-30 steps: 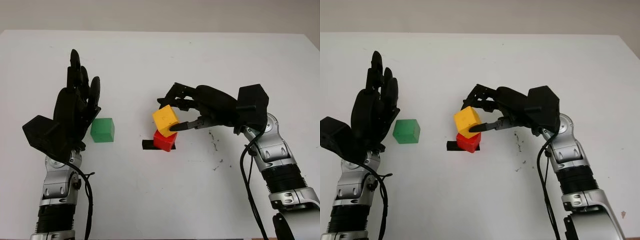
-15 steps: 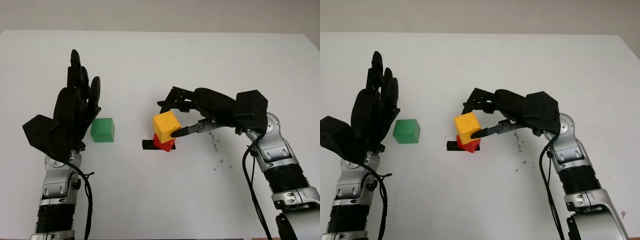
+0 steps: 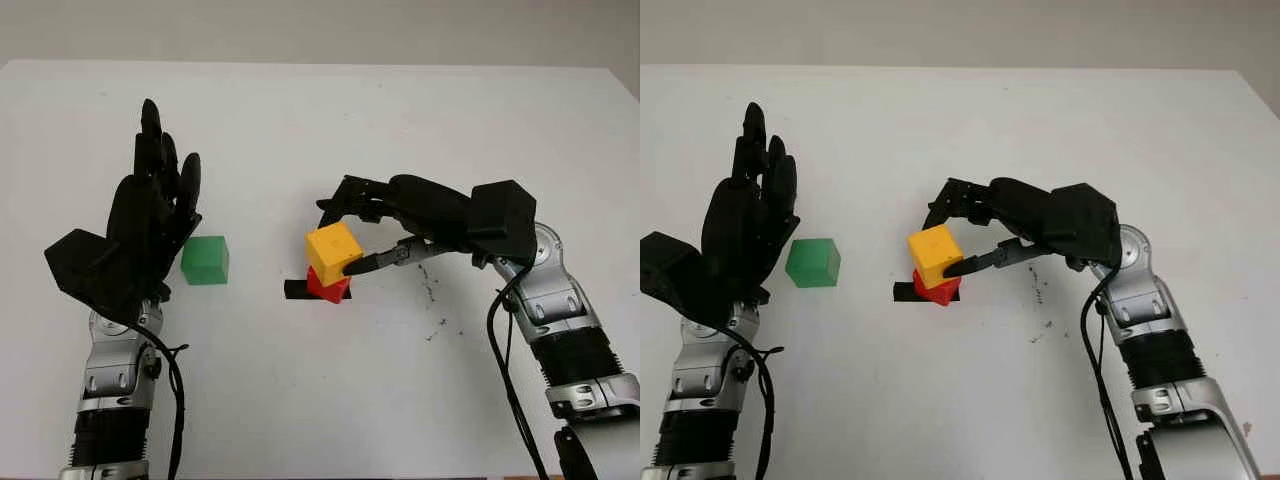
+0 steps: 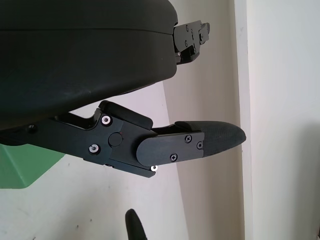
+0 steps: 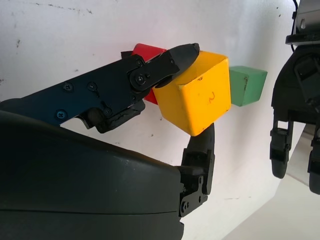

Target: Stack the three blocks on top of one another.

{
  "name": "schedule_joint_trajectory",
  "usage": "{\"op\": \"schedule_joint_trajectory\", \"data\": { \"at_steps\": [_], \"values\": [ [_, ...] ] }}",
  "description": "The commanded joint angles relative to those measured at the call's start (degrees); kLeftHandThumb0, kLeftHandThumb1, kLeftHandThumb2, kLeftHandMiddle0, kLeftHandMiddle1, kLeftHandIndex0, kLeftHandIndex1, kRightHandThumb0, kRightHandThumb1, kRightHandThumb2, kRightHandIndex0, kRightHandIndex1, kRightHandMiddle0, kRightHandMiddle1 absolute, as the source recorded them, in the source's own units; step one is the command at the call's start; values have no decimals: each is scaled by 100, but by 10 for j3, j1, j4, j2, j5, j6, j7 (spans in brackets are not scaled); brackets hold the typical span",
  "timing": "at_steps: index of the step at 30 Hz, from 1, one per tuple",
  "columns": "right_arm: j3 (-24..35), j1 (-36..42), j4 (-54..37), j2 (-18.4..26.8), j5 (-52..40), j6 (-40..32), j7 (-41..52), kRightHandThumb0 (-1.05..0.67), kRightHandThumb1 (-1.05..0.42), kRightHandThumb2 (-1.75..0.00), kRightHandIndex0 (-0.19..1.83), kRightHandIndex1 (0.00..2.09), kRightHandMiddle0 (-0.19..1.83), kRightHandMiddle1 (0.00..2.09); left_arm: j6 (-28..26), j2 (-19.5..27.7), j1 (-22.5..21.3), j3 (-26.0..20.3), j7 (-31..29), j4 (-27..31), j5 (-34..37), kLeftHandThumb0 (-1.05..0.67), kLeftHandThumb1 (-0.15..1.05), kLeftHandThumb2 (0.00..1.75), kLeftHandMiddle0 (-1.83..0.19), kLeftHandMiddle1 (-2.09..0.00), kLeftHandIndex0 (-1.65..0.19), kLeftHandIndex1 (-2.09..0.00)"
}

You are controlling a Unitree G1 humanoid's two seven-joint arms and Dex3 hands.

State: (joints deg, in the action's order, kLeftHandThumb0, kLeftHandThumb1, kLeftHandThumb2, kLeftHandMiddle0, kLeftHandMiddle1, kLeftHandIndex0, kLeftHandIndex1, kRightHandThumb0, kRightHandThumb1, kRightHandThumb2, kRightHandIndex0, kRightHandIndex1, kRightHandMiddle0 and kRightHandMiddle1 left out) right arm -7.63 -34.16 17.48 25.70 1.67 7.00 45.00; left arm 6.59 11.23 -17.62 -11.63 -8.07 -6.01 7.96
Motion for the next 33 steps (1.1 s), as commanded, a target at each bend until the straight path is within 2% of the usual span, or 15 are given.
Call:
{"op": "schedule_joint_trajectory", "data": {
  "at_steps": [1, 8, 13, 20, 23, 24, 27, 29, 33],
  "values": [
    [-2, 6, -15, 10, 1, 2, 3, -53, -81, -5, 9, 2, 24, 63, 7, 5, 8, -2, 0, 8, 0, -72, 105, 51, 19, 0, 19, 0],
    [-11, 13, -47, 25, 2, 6, 23, -64, -80, -5, -7, 1, 14, 30, -2, 4, 9, -1, 2, 13, 1, -71, 105, 51, 19, 0, 19, 0],
    [-19, 12, -59, 40, -3, 25, 56, -89, -80, -5, -19, 0, -17, 5, 7, 7, 10, 0, 0, 8, -5, -71, 105, 52, 19, 0, 19, 0],
    [-6, 12, -92, 65, -24, 21, 90, -103, -84, -7, -19, 0, -19, 0, -4, 5, 16, -5, 3, 19, 3, -70, 105, 52, 19, 0, 19, 0],
    [46, 33, -102, 38, -108, -50, 65, -101, -88, -8, -19, 0, -19, 0, -19, 14, 22, -9, 2, 32, 4, -72, 105, 48, 19, 0, 19, 0],
    [65, 43, -101, 23, -131, -69, 43, -99, -95, -10, -19, 0, -19, 0, -26, 18, 23, -11, 0, 39, 5, -73, 105, 46, 19, 0, 19, 0],
    [92, 62, -106, -3, -148, -83, -18, -99, -104, -35, -19, 0, -19, 0, -38, 29, 25, -16, -3, 52, 7, -75, 105, 43, 19, 0, 19, 0],
    [113, 69, -105, -24, -162, -98, -62, -88, -105, -59, -19, 0, -19, 0, -39, 49, 26, -21, -18, 61, 8, -77, 105, 41, 19, 0, 19, 0],
    [134, 72, -99, -56, -172, -133, -134, -81, -105, -70, -19, 0, -19, 0, -47, 120, 29, -24, -51, 96, -24, -78, 105, 41, 14, -4, 17, -2]
  ]
}}
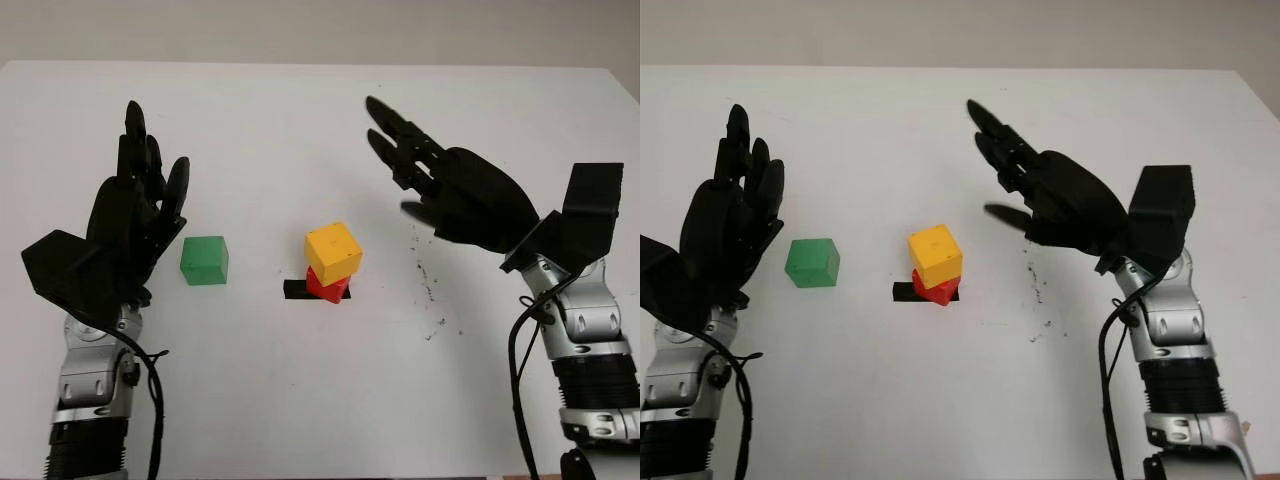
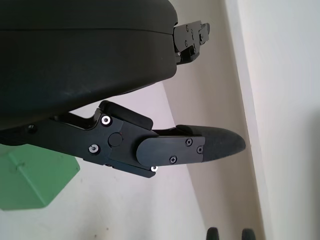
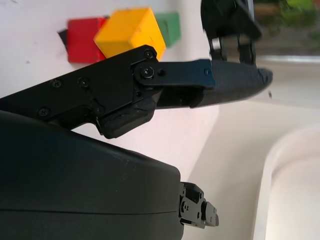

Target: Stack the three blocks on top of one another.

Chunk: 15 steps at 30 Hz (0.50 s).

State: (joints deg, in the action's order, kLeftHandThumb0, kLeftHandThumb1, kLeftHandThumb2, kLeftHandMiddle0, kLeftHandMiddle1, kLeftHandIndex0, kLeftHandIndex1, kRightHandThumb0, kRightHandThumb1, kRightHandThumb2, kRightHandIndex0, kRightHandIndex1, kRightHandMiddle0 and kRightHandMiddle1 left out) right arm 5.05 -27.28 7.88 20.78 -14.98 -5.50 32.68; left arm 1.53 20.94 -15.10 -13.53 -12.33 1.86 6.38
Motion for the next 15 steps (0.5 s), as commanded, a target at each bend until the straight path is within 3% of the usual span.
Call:
{"op": "schedule_joint_trajectory", "data": {
  "at_steps": [1, 4, 7, 15],
  "values": [
    [8, 4, -3, -10, -6, -13, -18, -81, -105, -71, -19, 0, -19, 0, 7, 34, 4, -6, -16, 19, -12, -76, 105, 41, 10, -6, 12, -5],
    [7, -2, 19, -18, -1, -20, -34, -80, -105, -72, -19, 0, -19, 0, 28, 75, 9, -8, -26, 25, -48, -73, 105, 36, -15, -12, -10, -15],
    [6, -11, 55, -26, 9, -25, -52, -78, -105, -74, -19, 0, -19, 0, 4, 111, 28, -9, -31, 67, -89, -73, 105, 21, -29, -9, -29, -20],
    [19, -20, 88, -47, 6, -40, -92, -73, -105, -74, -19, 0, -19, 0, 27, 217, 54, 2, -67, 77, -207, -63, 103, 7, -17, -2, -30, -12]
  ]
}}
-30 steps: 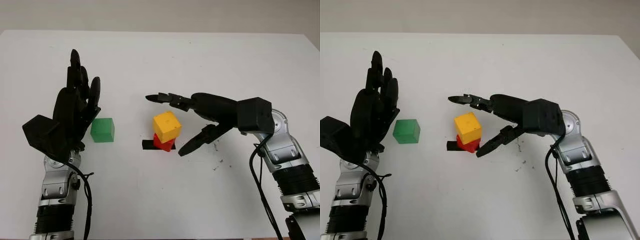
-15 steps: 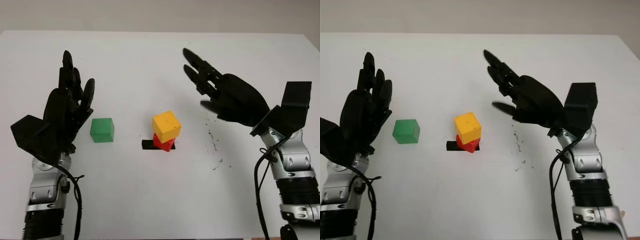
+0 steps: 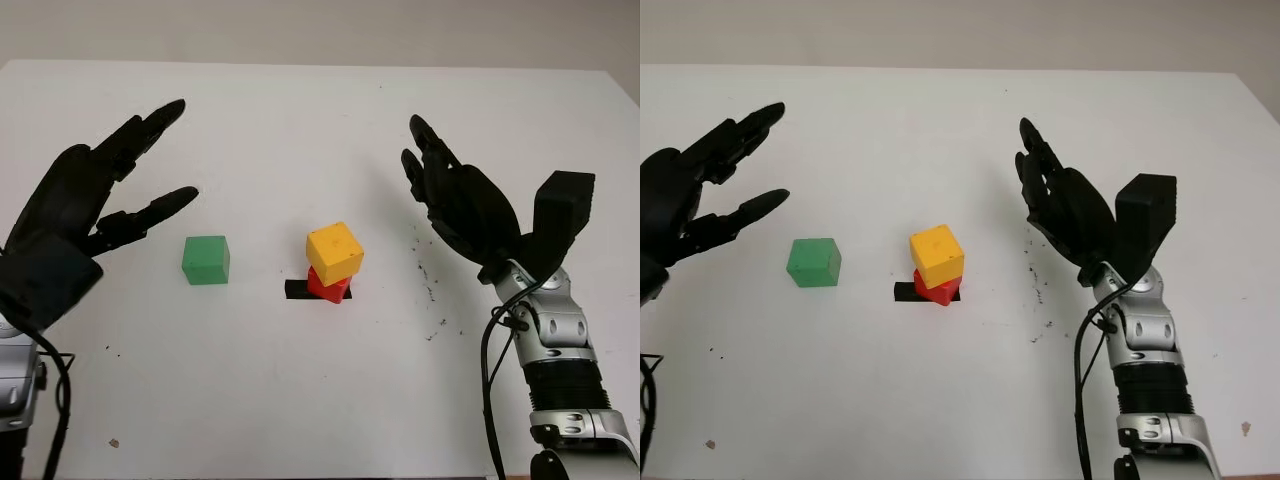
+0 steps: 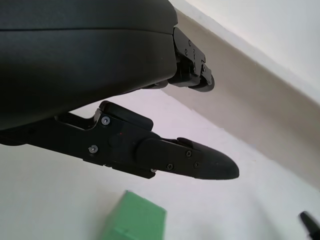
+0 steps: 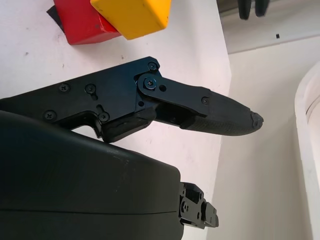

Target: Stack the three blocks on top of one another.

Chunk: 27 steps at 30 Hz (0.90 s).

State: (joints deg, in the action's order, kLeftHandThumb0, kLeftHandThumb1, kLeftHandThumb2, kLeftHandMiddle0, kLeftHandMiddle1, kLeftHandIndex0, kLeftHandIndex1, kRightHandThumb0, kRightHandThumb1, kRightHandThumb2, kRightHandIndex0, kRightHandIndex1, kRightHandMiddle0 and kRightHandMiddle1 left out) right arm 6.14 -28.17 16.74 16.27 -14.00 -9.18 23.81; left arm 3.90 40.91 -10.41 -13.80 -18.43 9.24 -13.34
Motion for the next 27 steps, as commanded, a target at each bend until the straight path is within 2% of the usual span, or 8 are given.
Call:
{"op": "schedule_joint_trajectory", "data": {
  "at_steps": [1, 5, 8, 18, 23, 27],
  "values": [
    [9, -12, 1, -2, -4, -5, -6, -73, -105, -74, -19, 0, -19, 0, 2, 28, 8, 9, -12, 3, -24, -63, 101, 6, -13, -2, -30, -11],
    [12, -12, 1, -3, -1, -8, -15, -71, -105, -75, -19, 0, -19, 0, -22, 61, 10, 30, -42, 23, -80, -70, 99, 5, -5, -2, -29, -8],
    [15, -14, 3, -5, -2, -7, -19, -71, -105, -75, -19, 0, -19, 0, -19, 78, 9, 50, -49, 24, -123, -77, 98, 5, -4, -4, -30, -8],
    [20, -11, -7, -9, -9, -10, -29, -72, -105, -74, -19, 0, -19, 0, -22, 87, -15, 115, -65, 7, -213, -84, 91, 4, 0, -5, -32, -7],
    [26, -10, -14, -6, -14, -20, -30, -73, -105, -73, -19, 0, -19, 0, -4, 76, -24, 144, -38, -26, -240, -80, 88, 4, -2, -6, -34, -7],
    [31, -7, -19, -3, -15, -24, -31, -73, -105, -72, -19, 0, -19, 0, 15, 67, -30, 158, -9, -57, -250, -81, 91, 6, -3, -6, -36, -8]
  ]
}}
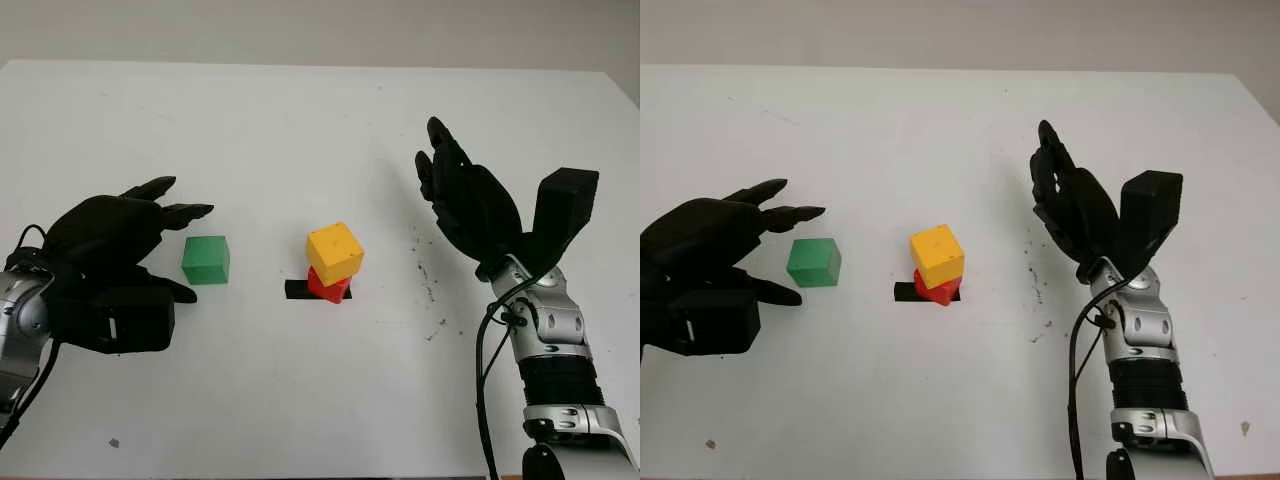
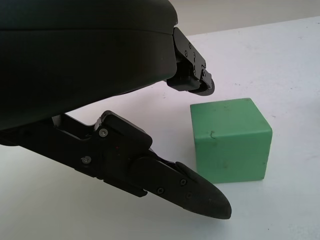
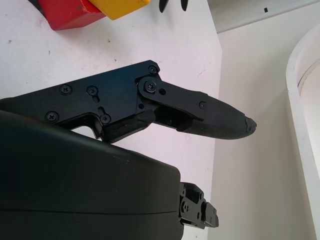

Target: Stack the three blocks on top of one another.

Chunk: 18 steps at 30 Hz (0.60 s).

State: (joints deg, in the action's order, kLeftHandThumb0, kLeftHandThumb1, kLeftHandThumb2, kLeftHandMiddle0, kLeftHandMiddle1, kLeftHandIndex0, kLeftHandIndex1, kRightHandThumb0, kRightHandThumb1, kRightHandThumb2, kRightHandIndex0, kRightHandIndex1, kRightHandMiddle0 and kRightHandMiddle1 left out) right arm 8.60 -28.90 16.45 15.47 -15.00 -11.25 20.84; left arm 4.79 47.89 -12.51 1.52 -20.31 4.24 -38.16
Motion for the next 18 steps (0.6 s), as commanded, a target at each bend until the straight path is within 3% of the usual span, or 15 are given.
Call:
{"op": "schedule_joint_trajectory", "data": {
  "at_steps": [1, 7, 8, 10, 11, 18],
  "values": [
    [8, 0, -16, 4, -7, -5, -1, -73, -105, -72, -19, 0, -19, 0, 13, -4, -10, 7, 19, -15, -4, -80, 91, 6, -3, -6, -37, -8],
    [11, 2, -21, 5, -5, -6, -1, -72, -105, -72, -19, 0, -19, 0, 63, -17, -20, 12, 71, -60, 5, -72, 93, 6, -11, -8, -54, -19],
    [11, 3, -22, 5, -5, -6, -2, -72, -105, -72, -19, 0, -19, 0, 69, -18, -21, 11, 77, -66, 8, -69, 94, 6, -13, -7, -52, -30],
    [10, 4, -26, 6, -5, -11, -2, -72, -105, -72, -19, 0, -19, 0, 81, -21, -20, 8, 89, -77, 15, -63, 96, 6, -16, -6, -33, -76],
    [10, 4, -28, 5, -5, -14, -3, -72, -105, -72, -19, 0, -19, 0, 85, -22, -20, 7, 94, -80, 19, -60, 97, 6, -17, -6, -30, -86],
    [9, 1, -29, 9, -1, -14, -2, -72, -105, -70, -19, 0, -19, 0, 132, -25, -18, 1, 147, -116, 37, -44, 101, 6, -30, -8, -33, -122]
  ]
}}
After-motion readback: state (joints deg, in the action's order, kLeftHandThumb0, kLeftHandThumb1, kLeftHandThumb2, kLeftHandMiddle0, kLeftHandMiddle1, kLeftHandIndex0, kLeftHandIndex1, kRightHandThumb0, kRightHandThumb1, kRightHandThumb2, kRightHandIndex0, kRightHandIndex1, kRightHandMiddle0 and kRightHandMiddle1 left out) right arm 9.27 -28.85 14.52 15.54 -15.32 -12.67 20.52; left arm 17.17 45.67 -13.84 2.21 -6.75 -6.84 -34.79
